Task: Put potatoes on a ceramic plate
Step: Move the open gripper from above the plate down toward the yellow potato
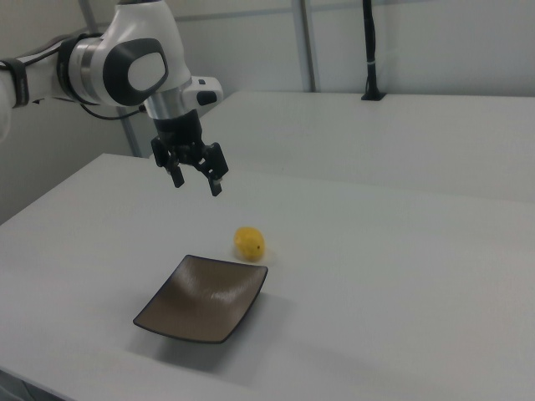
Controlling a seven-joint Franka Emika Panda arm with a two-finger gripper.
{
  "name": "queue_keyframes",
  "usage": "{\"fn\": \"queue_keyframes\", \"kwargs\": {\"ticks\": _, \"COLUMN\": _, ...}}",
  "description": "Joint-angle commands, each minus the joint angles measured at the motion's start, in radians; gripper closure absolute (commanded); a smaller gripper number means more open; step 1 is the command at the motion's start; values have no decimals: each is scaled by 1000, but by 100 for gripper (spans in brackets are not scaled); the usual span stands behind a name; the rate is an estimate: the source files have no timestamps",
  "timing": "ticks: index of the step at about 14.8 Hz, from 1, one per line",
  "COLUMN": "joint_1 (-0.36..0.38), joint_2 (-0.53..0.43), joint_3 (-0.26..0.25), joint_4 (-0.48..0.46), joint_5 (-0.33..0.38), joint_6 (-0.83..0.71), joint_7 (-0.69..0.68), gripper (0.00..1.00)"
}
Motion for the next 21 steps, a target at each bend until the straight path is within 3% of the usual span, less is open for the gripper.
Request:
{"fn": "queue_keyframes", "kwargs": {"ticks": 1, "joint_1": 15, "joint_2": -22, "joint_3": -17, "joint_4": -31, "joint_5": 14, "joint_6": 32, "joint_7": -15, "gripper": 0}}
{"fn": "queue_keyframes", "kwargs": {"ticks": 9, "joint_1": 15, "joint_2": -15, "joint_3": -12, "joint_4": -29, "joint_5": 13, "joint_6": 32, "joint_7": -35, "gripper": 0}}
{"fn": "queue_keyframes", "kwargs": {"ticks": 13, "joint_1": 14, "joint_2": -4, "joint_3": -12, "joint_4": -26, "joint_5": 13, "joint_6": 48, "joint_7": -169, "gripper": 0}}
{"fn": "queue_keyframes", "kwargs": {"ticks": 18, "joint_1": 15, "joint_2": 66, "joint_3": -8, "joint_4": -26, "joint_5": 11, "joint_6": 240, "joint_7": -204, "gripper": 0}}
{"fn": "queue_keyframes", "kwargs": {"ticks": 21, "joint_1": 14, "joint_2": 137, "joint_3": 18, "joint_4": -25, "joint_5": 5, "joint_6": 326, "joint_7": -305, "gripper": 0}}
